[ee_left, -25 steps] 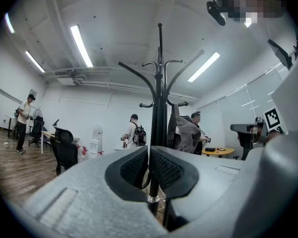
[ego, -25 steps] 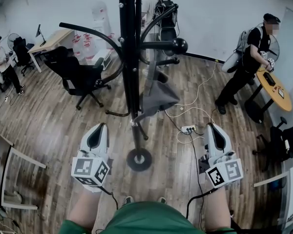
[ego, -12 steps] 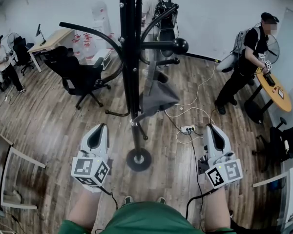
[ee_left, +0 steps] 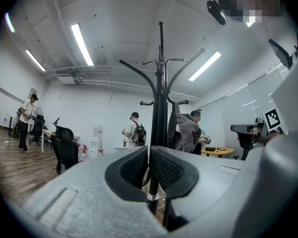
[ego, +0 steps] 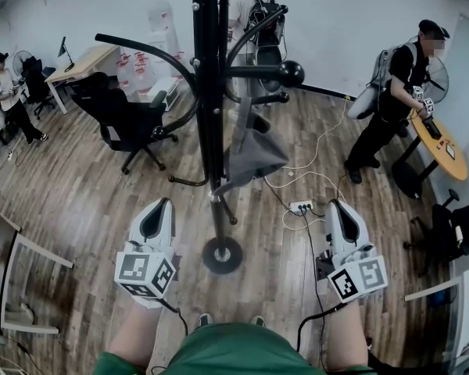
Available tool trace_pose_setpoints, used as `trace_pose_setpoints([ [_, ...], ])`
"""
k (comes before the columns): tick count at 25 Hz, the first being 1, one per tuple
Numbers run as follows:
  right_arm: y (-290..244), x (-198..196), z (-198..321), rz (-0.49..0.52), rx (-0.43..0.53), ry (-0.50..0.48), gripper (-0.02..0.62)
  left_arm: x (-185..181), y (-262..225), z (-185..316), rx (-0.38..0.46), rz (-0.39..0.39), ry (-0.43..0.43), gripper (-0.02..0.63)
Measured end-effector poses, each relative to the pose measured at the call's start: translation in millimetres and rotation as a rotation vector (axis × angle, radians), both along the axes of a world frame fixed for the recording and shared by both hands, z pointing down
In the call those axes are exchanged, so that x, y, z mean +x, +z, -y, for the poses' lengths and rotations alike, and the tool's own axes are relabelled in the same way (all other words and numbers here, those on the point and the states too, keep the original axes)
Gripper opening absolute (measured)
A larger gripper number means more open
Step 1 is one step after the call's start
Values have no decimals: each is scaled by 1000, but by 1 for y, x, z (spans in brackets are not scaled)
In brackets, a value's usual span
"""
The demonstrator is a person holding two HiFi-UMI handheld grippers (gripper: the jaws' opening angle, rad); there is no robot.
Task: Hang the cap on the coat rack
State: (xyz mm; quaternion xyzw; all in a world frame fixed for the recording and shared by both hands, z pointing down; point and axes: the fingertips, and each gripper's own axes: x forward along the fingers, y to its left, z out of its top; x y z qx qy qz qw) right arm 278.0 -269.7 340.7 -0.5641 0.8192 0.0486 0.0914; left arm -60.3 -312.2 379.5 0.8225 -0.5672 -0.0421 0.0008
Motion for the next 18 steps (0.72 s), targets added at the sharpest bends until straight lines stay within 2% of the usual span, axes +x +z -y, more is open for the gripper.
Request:
trace_pose_setpoints([
  [18, 2, 2, 8, 4, -5, -8, 9, 3, 5, 5, -11, 2, -2, 23],
])
